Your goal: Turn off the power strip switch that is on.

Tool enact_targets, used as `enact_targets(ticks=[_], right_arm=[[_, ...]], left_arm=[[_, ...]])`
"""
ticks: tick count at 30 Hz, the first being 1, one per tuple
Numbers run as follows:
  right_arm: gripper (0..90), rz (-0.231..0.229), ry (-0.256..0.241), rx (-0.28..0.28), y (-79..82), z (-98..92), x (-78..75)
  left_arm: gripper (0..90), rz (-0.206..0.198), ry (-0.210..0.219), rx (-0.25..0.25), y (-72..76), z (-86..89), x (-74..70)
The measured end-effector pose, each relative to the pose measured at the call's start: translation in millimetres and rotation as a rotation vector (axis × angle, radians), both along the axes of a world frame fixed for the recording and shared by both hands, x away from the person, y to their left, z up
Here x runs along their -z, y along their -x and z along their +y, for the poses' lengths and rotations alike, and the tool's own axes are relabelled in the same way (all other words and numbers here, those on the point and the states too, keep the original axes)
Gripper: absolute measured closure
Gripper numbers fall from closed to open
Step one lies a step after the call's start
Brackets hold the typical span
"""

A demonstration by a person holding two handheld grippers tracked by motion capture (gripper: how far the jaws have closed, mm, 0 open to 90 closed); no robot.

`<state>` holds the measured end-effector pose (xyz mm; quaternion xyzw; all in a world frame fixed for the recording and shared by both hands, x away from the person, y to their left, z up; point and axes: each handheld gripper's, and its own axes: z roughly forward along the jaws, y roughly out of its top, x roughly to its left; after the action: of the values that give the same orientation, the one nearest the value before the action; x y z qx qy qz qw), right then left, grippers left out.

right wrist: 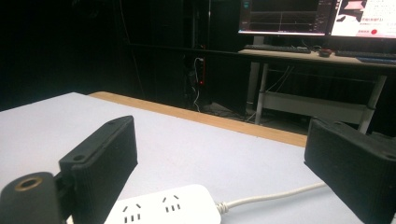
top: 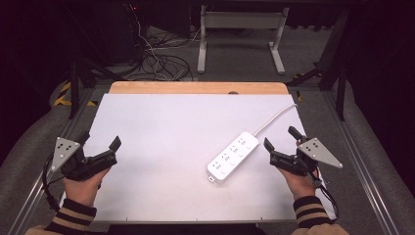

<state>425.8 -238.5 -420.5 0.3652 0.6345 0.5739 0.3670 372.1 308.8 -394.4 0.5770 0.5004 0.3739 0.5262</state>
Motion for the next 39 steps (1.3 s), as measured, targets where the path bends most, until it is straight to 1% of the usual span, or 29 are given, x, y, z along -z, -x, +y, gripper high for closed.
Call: enact_targets(ticks=[3,6,11,13,14,15,16,17,18,19,20,21,22,27,29,32,35,37,38,39], right_arm=[[9.1,0.002,0.009,0.002,1.9,0.1,0.2],[9.2,-0.01,0.005,0.001,2.6,-0.3,-0.7],[9.0,-0.01,0.007,0.002,2.8,-0.3,-0.5],[11.4,-0.016,0.009,0.006,3.6,-0.4,-0.7],[15.8,-0.021,0.008,0.008,4.4,-0.7,-1.1],[25.7,-0.028,0.007,0.0,5.4,-1.3,-1.6],[40.5,-0.039,0.011,-0.012,7.0,-2.0,-2.4],[50.5,-0.054,0.015,-0.016,8.4,-2.6,-3.0],[60.4,-0.067,0.011,-0.007,9.1,-2.8,-3.3],[70.3,-0.06,0.005,-0.006,9.5,-3.3,-3.7],[76.4,-0.052,0.008,-0.008,9.5,-3.7,-3.9],[76.4,-0.052,0.008,-0.008,9.5,-3.7,-3.9],[89.6,-0.035,0.017,-0.003,9.7,-4.3,-3.8],[89.9,-0.015,0.016,0.003,10.6,-5.6,-5.7],[89.9,0.006,0.013,0.008,11.0,-7.4,-8.6],[89.9,0.04,0.027,0.008,9.8,-8.2,-12.5],[89.9,0.05,0.047,0.012,7.1,-5.9,-18.6],[89.9,0.077,0.063,0.002,4.6,-2.0,-23.7],[89.9,0.077,0.063,0.002,4.6,-2.0,-23.7],[89.9,0.109,0.079,-0.013,1.2,4.0,-27.2]], left_arm=[[0.0,0.001,0.002,0.002,-0.3,-0.8,-0.2],[0.0,0.004,-0.003,0.006,-1.0,-2.0,0.0],[0.0,0.006,-0.001,0.005,-2.1,-2.0,0.0],[0.0,0.005,0.0,0.005,-2.1,-2.1,-0.1],[0.0,0.002,0.001,0.005,-2.3,-2.4,-0.1],[0.0,0.001,0.0,0.007,-2.3,-2.7,-0.2],[0.0,0.003,-0.001,0.007,-2.3,-2.9,-0.2],[0.0,0.003,0.0,0.008,-2.5,-3.2,0.0],[0.1,0.004,-0.002,0.008,-2.6,-3.2,0.0],[0.1,0.005,-0.001,0.008,-2.7,-3.0,0.0],[0.1,0.005,-0.001,0.008,-2.7,-3.0,0.0],[0.1,0.005,0.001,0.008,-2.7,-2.9,-0.1],[0.2,0.005,0.001,0.008,-2.7,-2.9,-0.1],[0.2,0.01,-0.002,0.011,-3.4,-3.7,0.0],[0.3,0.009,-0.003,0.012,-3.5,-4.2,0.1],[0.3,0.012,-0.003,0.015,-3.7,-4.0,0.2],[0.3,0.014,-0.001,0.013,-4.2,-4.1,0.4],[0.3,0.015,-0.003,0.012,-4.4,-4.5,0.6],[0.3,0.017,-0.004,0.013,-4.5,-4.6,0.6],[0.3,0.018,-0.006,0.014,-4.7,-4.7,0.7]])
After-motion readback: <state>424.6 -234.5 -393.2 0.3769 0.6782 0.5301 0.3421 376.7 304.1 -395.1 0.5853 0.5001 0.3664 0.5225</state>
